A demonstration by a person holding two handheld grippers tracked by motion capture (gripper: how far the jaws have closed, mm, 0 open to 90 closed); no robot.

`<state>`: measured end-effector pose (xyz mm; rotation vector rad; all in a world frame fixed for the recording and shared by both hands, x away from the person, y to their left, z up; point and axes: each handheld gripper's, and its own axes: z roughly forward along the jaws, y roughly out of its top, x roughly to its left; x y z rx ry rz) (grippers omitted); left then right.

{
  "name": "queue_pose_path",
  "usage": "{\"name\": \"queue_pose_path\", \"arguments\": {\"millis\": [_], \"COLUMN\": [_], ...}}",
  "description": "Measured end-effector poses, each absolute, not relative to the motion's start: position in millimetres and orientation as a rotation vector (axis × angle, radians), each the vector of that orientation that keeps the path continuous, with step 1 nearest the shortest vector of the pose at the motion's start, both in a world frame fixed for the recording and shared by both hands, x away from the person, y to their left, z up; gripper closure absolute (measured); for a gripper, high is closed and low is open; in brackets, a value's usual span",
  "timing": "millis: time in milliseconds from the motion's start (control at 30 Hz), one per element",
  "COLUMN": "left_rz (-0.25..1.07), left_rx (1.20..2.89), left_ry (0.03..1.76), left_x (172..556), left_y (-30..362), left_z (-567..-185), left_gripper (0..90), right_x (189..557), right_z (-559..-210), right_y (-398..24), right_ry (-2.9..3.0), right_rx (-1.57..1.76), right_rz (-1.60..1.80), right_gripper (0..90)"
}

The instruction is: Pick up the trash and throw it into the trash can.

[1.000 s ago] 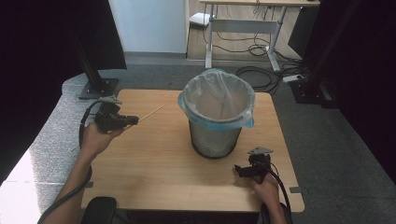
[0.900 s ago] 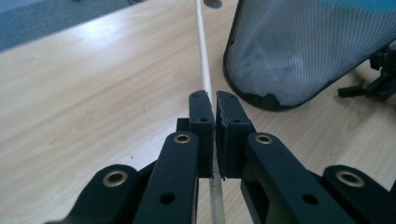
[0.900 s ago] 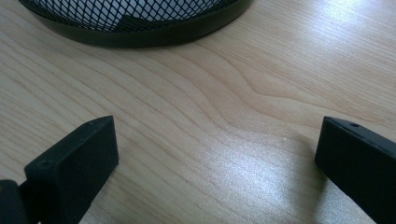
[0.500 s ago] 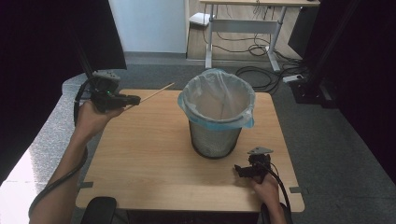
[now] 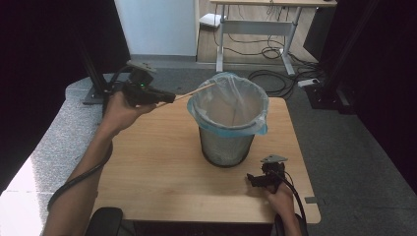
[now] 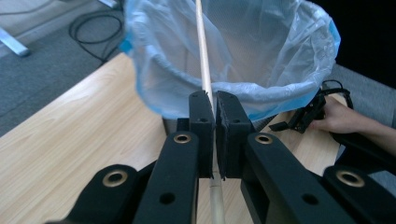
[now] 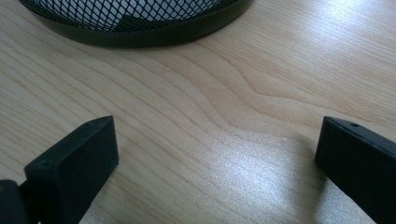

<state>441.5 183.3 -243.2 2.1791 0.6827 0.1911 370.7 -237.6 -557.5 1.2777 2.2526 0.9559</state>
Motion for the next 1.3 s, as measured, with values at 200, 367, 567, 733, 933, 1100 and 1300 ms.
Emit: {"name": "queue_pose_path", "arguments": {"millis": [200,367,567,733,933,1100,1300], "left_rz": [0.148,0.130,0.282,0.304,0.325,0.337,0.359], "left_rx": [2.231,2.254,2.225,2.176,2.130,2.097,2.096], "left_ry": [0.641,0.622,0.601,0.603,0.677,0.722,0.765], "left_x": [454.7,462.9,464.4,461.0,454.1,449.0,444.1], "left_y": [144.7,121.2,108.2,118.3,148.2,170.8,194.7], "left_z": [-250.9,-258.0,-260.3,-259.3,-264.9,-274.0,-290.5], "left_gripper": [85.9,85.2,50.8,28.0,14.9,14.2,13.8], "right_x": [370.8,370.7,370.6,370.6,370.6,370.3,370.0], "right_z": [-557.5,-557.5,-557.5,-557.5,-557.5,-557.5,-557.5], "right_y": [-237.5,-237.4,-237.3,-237.2,-237.2,-237.0,-236.8], "right_ry": [2.256,2.258,2.261,2.263,2.262,2.261,2.259], "right_rx": [1.272,1.270,1.267,1.265,1.265,1.268,1.270], "right_rz": [0.957,0.959,0.960,0.961,0.961,0.960,0.960], "right_gripper": [0.0,0.0,0.0,0.0,0.0,0.0,0.0]}}
